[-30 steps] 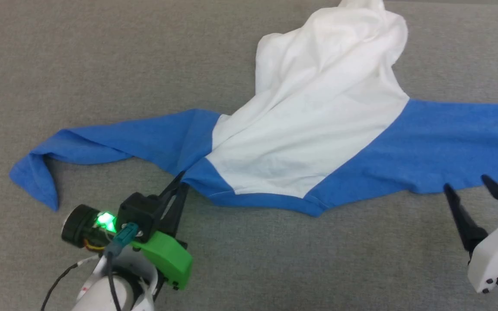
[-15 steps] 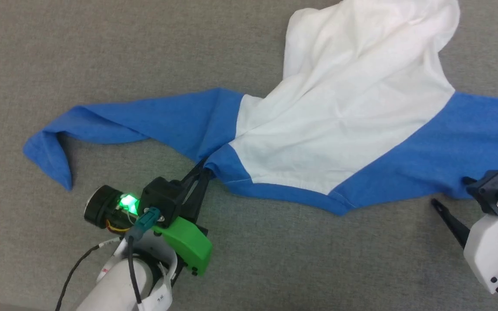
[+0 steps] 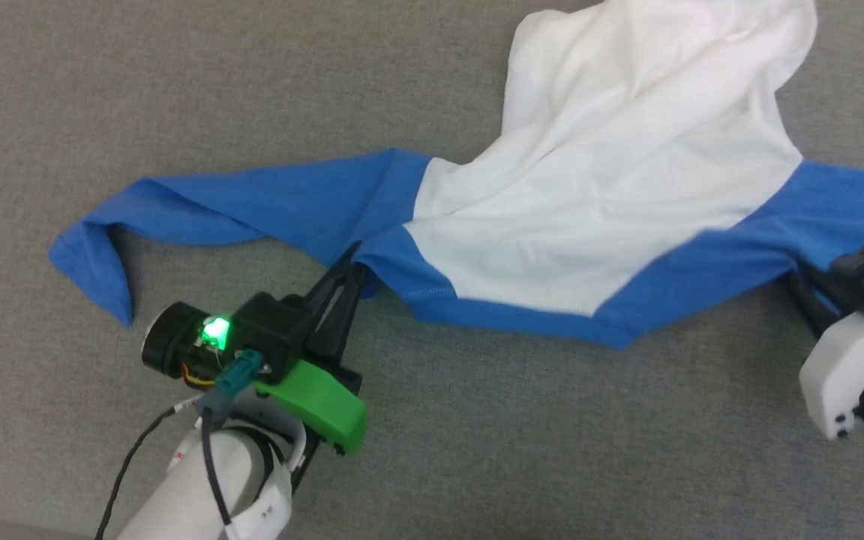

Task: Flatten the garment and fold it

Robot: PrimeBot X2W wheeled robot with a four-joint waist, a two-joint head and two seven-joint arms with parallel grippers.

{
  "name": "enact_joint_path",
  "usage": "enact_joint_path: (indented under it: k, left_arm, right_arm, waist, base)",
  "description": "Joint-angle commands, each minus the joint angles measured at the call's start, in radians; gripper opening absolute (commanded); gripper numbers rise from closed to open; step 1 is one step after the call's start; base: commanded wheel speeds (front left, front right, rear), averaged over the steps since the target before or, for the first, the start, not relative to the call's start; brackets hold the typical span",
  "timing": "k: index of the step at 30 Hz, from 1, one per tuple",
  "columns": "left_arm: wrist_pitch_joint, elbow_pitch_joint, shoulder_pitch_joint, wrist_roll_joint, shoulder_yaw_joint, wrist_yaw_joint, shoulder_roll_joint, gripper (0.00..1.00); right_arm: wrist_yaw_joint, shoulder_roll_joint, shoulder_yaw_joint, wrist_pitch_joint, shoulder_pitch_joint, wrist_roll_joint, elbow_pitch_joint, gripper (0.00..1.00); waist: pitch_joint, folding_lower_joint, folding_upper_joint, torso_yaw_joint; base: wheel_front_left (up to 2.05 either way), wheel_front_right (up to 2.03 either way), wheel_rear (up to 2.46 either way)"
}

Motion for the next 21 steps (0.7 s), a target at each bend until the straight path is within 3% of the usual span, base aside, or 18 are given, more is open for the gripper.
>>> enact_joint_path:
  k: [1,7,11,21]
  left_arm:
    - [-0.02,-0.007,-0.022,-0.018,0.015,0.006,-0.009,0.0]
    - [-0.071,-0.04,-0.063,-0.042,0.057,0.007,-0.016,0.0]
    - [-0.078,-0.069,-0.121,-0.049,0.086,0.003,-0.011,0.0]
    - [0.006,-0.132,-0.369,-0.069,0.141,-0.013,-0.01,0.0]
  right_arm:
    - [-0.002,0.035,-0.034,-0.047,-0.027,-0.024,0.008,0.0]
    - [-0.002,0.17,-0.159,-0.208,-0.079,-0.091,0.0,0.0]
    - [-0.002,0.218,-0.212,-0.275,-0.143,-0.127,-0.041,0.0]
    - [-0.002,0.206,-0.22,-0.25,-0.377,-0.164,-0.124,0.0]
  waist:
    - [-0.047,0.0,0.0,-0.037]
    - [-0.127,0.0,0.0,-0.088]
    - [-0.186,0.0,0.0,-0.121]
    - [-0.279,0.0,0.0,-0.173]
  base:
    - [0.0,0.0,0.0]
    - [0.0,0.0,0.0]
    - [0.0,0.0,0.0]
    - [0.0,0.0,0.0]
